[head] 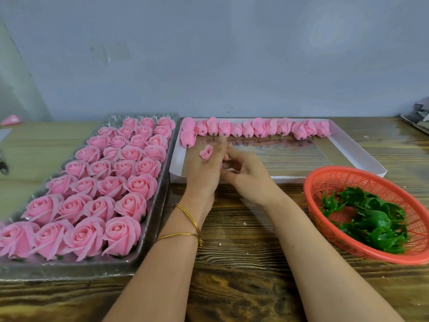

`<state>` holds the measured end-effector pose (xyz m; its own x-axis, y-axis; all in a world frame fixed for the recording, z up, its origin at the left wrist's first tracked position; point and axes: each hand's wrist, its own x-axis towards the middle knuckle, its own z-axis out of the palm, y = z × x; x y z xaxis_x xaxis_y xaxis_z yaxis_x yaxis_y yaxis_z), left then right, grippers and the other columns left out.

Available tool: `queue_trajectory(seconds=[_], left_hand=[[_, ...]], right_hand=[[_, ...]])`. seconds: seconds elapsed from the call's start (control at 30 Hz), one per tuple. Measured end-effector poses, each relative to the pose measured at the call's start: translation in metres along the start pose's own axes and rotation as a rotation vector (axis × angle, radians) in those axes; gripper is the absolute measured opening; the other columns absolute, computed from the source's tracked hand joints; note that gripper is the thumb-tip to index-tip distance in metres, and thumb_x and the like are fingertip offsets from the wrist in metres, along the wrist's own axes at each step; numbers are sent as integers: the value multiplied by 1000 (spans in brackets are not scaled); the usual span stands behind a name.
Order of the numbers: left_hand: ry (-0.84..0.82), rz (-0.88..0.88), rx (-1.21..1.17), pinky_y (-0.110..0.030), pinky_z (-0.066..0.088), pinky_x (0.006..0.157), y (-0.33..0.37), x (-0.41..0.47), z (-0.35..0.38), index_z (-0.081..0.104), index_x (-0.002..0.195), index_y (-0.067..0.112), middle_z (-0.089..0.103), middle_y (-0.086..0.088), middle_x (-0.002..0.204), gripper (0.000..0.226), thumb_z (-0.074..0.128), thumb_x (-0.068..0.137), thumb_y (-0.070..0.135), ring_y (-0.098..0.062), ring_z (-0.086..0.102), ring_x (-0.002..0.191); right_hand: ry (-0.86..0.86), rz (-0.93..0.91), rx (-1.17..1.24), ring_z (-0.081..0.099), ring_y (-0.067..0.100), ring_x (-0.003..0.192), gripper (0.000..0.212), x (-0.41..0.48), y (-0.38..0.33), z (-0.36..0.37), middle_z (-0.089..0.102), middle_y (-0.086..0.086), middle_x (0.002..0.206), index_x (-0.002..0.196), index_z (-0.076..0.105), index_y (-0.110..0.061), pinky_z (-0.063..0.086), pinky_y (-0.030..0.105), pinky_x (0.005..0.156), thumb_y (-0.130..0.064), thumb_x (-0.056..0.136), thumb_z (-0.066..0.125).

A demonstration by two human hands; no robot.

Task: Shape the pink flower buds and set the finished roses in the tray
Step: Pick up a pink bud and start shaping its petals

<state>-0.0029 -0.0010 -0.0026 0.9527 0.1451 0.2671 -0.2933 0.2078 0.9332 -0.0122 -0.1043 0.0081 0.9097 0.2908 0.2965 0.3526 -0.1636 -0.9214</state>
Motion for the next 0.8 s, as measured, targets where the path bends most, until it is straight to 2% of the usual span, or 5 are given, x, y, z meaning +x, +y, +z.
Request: queue_trajectory(seconds=[0.13, 0.27, 0.4, 0.57, 0.8], left_hand=[[11, 12, 7, -43, 56, 79, 3, -1, 0, 60, 101, -7, 62, -29, 94, 59, 63, 80, 48, -27, 65, 87], [14, -62, -15, -38, 58, 78, 0, -1, 2, 59, 79, 8, 60, -11, 78, 44, 62, 82, 52, -22, 65, 81], [32, -105, -19, -39, 57, 85, -3, -1, 4, 61, 97, -6, 62, -17, 86, 64, 59, 85, 57, -24, 68, 84], [-5, -98, 18, -28, 54, 78, -4, 0, 3, 60, 51, 29, 70, 5, 76, 49, 50, 79, 68, -8, 70, 85], [0, -56, 6, -22, 55, 67, 0, -1, 2, 65, 70, 22, 65, 0, 72, 39, 60, 76, 61, -12, 67, 77]], right_hand=[[-17, 0, -8, 62, 36, 102, 17, 0, -2, 1, 60, 30, 109, 104, 60, 17, 48, 50, 97, 16, 87, 55], [38, 23, -15, 60, 22, 83, 23, -1, -1, 1, 66, 17, 97, 100, 64, 4, 53, 42, 85, 13, 79, 65], [92, 44, -9, 59, 18, 79, 30, 1, 2, 2, 64, 14, 97, 99, 60, -5, 54, 38, 78, 8, 75, 72], [114, 5, -30, 65, 36, 87, 37, 0, 4, 2, 67, 15, 98, 85, 56, -26, 54, 46, 84, 6, 76, 73], [27, -2, 16, 64, 24, 90, 21, -1, 0, 0, 65, 8, 91, 94, 64, -5, 56, 39, 86, 13, 83, 63]])
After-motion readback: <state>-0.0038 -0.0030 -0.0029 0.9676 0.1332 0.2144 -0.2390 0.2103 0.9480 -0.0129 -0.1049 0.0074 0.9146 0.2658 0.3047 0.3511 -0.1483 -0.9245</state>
